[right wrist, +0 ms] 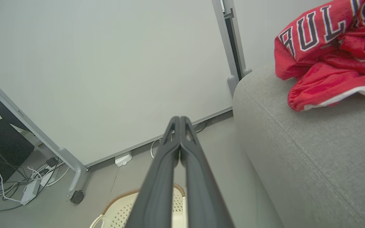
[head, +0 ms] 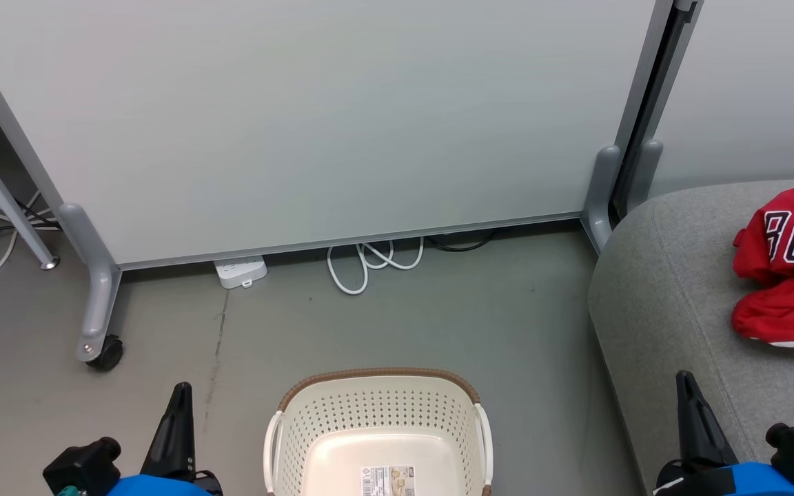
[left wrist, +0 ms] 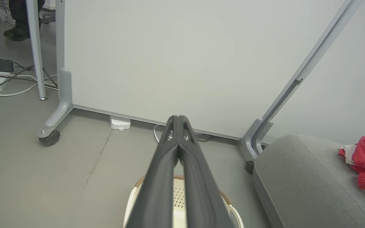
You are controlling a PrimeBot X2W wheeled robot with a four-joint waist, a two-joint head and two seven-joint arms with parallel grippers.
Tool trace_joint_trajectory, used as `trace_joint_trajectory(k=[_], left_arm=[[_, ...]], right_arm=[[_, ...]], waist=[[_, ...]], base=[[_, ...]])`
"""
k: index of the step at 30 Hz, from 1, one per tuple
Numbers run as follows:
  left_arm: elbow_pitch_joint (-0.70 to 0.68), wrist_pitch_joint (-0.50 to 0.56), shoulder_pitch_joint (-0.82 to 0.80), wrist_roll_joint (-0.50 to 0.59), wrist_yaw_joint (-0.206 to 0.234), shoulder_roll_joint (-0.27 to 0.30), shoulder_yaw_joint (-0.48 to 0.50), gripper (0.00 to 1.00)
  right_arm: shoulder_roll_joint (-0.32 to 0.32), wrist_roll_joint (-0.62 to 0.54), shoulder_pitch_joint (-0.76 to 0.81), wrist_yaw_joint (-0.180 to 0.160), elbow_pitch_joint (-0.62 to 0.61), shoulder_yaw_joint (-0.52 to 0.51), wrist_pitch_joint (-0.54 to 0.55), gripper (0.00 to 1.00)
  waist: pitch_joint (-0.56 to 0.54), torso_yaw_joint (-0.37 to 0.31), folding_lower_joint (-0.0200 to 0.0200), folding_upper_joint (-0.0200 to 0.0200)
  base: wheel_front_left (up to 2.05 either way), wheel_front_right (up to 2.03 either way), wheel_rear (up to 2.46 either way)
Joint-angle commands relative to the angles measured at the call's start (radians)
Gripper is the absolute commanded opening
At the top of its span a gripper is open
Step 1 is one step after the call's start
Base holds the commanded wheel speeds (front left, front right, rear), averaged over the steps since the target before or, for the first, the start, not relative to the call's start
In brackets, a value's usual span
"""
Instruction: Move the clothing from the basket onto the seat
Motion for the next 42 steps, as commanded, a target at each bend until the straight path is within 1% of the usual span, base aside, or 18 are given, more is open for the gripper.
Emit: trace_joint_trajectory(k=[1, 23, 37, 42], left_arm=[[-0.019, 0.006, -0.024, -0.034, -0.003, 0.003, 0.006, 0.00], [-0.039, 0.090, -0.035, -0.375, -0.007, 0.005, 0.040, 0.00], [-0.049, 0.136, -0.040, -0.554, -0.009, 0.006, 0.061, 0.00], [-0.051, 0.147, -0.041, -0.600, -0.009, 0.006, 0.065, 0.00]], right_arm=[[0.000, 0.037, -0.030, 0.000, -0.016, -0.006, 0.007, 0.00], [0.010, 0.379, -0.063, 0.000, -0.013, -0.024, 0.093, 0.00], [0.016, 0.558, -0.080, 0.000, -0.011, -0.035, 0.140, 0.00], [0.018, 0.605, -0.083, 0.000, -0.011, -0.038, 0.152, 0.00]], waist=[[0.000, 0.000, -0.0001, -0.0001], [0.007, -0.005, -0.0001, -0.0001], [0.011, -0.009, -0.0001, -0.0001], [0.013, -0.010, -0.0001, -0.0001]], base=[[0.00, 0.00, 0.00], [0.00, 0.00, 0.00], [0.00, 0.00, 0.00], [0.00, 0.00, 0.00]])
